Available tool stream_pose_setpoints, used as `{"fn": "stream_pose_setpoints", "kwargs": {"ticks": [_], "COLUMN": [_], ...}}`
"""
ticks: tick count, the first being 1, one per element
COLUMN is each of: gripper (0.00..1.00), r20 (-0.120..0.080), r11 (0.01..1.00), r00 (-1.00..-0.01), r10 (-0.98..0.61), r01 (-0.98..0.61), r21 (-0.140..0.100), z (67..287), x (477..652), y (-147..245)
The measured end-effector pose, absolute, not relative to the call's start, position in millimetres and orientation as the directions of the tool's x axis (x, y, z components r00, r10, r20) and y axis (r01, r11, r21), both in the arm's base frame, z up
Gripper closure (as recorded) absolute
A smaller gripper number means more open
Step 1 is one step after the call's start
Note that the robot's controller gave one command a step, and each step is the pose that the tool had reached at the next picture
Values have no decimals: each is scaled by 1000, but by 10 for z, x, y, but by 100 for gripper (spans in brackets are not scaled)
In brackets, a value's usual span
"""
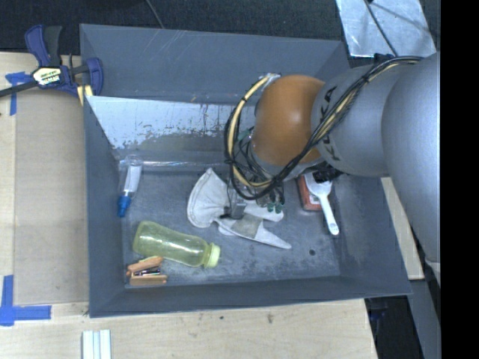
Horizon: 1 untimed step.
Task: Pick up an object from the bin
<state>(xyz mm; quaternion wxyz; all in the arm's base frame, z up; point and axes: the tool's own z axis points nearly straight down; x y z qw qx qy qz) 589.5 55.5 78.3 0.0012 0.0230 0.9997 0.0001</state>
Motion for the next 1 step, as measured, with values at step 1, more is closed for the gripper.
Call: {"fn": "stream_pose_setpoints", "kwargs": {"ticks": [1], "gripper": [100], "r20": [-9], "r11": [1000], "r00": [-1000], "r10": [-27], "r01": [-27], "r21": [1], "z": [2526], "x": [5663], "y": [629]}}
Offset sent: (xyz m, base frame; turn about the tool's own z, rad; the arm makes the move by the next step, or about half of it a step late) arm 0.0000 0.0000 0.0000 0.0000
